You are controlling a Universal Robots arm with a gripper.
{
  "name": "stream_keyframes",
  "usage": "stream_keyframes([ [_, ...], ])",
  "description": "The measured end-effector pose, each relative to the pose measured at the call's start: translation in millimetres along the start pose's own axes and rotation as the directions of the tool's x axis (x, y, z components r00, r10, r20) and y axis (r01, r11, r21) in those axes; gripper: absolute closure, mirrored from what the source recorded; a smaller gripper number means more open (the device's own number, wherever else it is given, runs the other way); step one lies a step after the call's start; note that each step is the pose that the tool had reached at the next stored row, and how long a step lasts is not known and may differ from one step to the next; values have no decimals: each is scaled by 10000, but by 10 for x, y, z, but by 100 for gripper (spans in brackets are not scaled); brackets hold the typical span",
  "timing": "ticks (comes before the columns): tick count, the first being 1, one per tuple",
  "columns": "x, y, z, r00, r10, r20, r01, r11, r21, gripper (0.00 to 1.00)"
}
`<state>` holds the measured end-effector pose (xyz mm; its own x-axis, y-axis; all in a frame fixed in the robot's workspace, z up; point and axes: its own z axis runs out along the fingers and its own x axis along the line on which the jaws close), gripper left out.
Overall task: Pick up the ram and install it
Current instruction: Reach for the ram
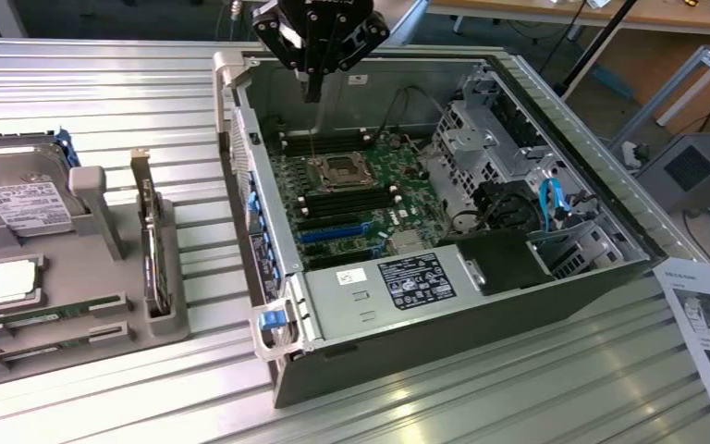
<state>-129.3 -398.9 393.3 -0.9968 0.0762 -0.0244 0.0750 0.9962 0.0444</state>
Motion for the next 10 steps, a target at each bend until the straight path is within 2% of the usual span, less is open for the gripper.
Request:
stream_keyframes([
  [10,149,-11,-4,10000,0,0,0,10000,0,89],
])
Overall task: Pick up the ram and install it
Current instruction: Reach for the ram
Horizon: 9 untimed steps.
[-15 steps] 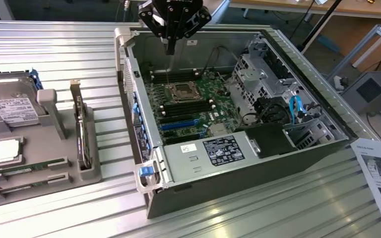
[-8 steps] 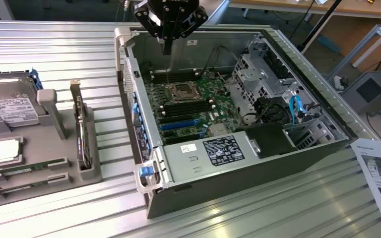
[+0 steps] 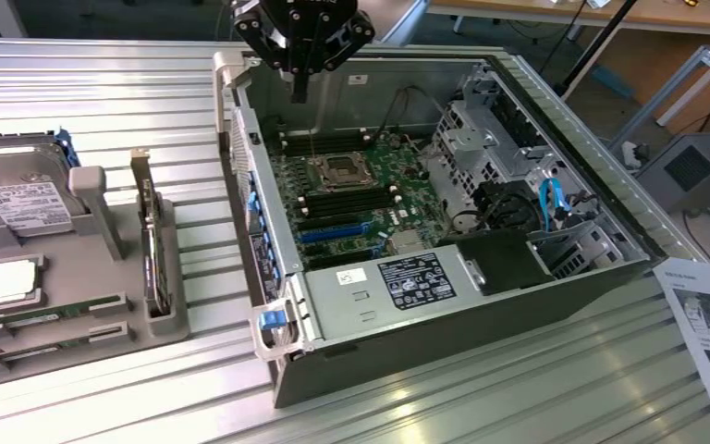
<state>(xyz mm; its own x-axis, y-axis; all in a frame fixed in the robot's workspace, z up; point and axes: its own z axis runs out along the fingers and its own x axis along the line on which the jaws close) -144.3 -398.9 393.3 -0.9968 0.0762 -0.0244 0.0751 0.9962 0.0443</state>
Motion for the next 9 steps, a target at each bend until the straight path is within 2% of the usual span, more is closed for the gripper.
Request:
stream_keyframes([
  [9,167,-13,-4,10000,-1,1,1,10000,-1,89],
])
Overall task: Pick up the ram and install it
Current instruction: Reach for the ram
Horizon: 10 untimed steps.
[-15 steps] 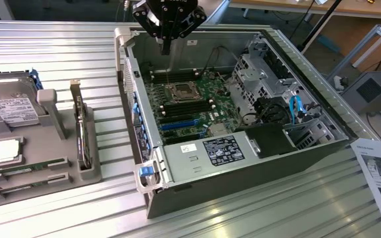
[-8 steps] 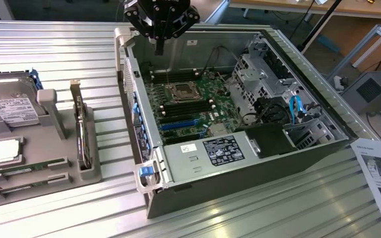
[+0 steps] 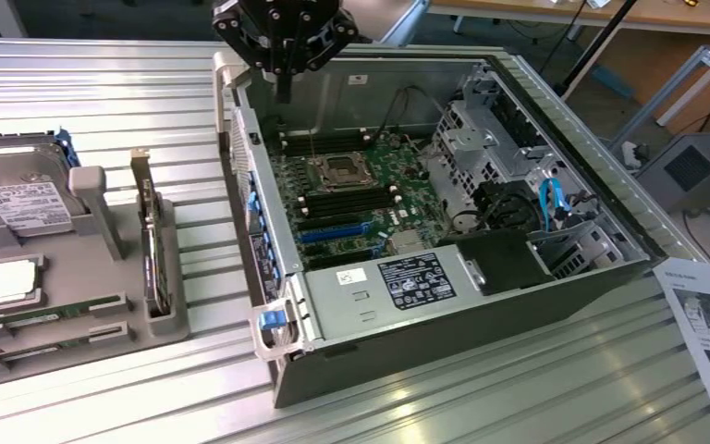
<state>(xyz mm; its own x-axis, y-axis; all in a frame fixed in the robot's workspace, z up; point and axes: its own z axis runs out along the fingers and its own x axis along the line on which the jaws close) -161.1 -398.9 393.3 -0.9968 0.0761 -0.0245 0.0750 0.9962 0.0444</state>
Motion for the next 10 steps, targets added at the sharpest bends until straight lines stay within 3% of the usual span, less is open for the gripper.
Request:
stream_keyframes([
  [10,219,-16,-7,10000,1,-1,-1,10000,1,89],
])
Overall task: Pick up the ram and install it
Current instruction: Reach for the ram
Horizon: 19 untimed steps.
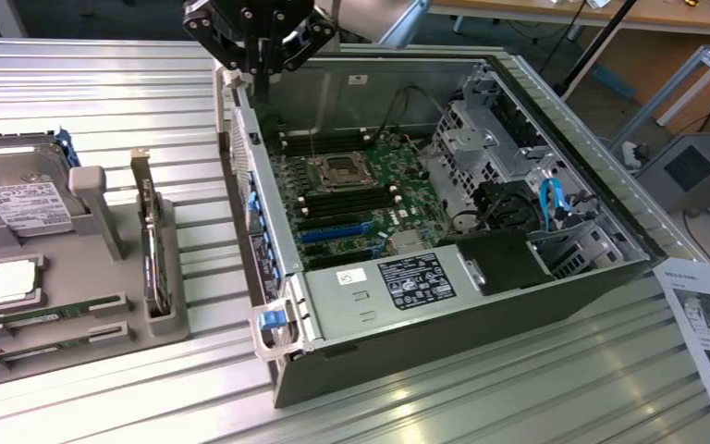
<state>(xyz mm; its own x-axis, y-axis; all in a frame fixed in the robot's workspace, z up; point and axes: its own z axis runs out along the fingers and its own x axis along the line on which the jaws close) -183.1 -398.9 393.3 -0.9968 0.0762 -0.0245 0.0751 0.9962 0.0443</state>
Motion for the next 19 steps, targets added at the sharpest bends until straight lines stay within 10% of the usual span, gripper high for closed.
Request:
stream_keyframes([
  [19,530,-40,-15,10000,-1,0,1,10000,1,89],
])
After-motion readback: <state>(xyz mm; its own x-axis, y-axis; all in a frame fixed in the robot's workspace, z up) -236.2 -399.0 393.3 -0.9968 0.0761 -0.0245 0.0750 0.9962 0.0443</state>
